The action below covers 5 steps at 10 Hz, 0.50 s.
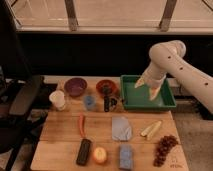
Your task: Place brush in tray
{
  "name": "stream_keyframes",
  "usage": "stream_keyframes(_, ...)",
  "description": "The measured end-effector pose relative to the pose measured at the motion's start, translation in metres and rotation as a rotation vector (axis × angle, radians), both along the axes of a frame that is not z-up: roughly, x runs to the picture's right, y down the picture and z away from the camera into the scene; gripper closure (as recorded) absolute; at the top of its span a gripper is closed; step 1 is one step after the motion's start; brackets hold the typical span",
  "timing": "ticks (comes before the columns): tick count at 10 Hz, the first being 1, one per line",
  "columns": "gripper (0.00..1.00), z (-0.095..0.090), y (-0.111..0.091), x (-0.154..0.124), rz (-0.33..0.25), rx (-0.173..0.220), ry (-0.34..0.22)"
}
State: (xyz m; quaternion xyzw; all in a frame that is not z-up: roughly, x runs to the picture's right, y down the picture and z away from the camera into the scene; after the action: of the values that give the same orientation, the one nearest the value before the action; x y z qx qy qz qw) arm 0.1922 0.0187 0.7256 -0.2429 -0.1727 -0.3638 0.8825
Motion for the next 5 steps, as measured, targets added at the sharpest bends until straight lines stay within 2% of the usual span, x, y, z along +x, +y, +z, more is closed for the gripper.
stream_keyframes(1,0.38,-0.0013,-0.0004,-0.0073,-0.013,0.003,-0.021)
stream_keyframes(5,0.38,-0.0019,-0.0011,-0.0068,-0.014,0.006,-0.019)
